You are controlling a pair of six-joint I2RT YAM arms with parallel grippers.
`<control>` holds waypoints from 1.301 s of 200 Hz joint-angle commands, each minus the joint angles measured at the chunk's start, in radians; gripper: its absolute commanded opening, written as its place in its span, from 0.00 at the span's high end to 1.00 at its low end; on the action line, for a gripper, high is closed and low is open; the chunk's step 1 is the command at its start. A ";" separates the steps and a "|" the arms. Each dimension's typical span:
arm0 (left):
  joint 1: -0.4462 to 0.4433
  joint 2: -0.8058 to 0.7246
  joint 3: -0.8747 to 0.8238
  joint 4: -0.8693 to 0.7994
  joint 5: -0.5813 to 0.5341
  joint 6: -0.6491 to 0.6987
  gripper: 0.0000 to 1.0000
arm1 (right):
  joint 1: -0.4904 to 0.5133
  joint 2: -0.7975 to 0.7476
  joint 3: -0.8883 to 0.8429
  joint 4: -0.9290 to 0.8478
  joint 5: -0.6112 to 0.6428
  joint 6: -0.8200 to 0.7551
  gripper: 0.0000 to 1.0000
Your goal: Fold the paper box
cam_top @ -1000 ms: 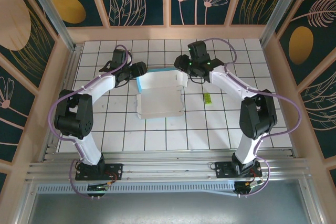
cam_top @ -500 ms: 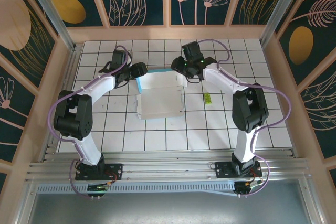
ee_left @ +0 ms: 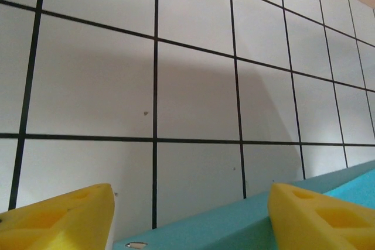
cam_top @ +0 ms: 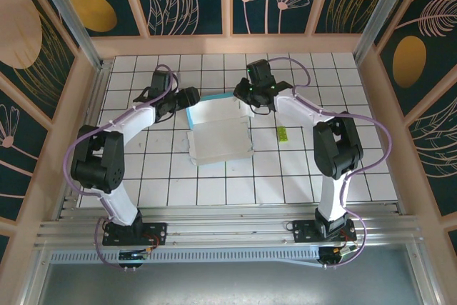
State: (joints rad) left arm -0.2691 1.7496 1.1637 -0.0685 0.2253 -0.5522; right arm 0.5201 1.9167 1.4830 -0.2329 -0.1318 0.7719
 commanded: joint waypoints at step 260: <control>-0.070 -0.378 -0.479 0.371 -0.004 -0.604 0.37 | 0.021 -0.124 -0.199 0.055 0.035 -0.128 0.77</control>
State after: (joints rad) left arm -0.3332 1.3354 0.6636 0.2161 0.2272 -1.1175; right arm 0.5304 1.8179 1.3285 -0.1444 -0.0982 0.6594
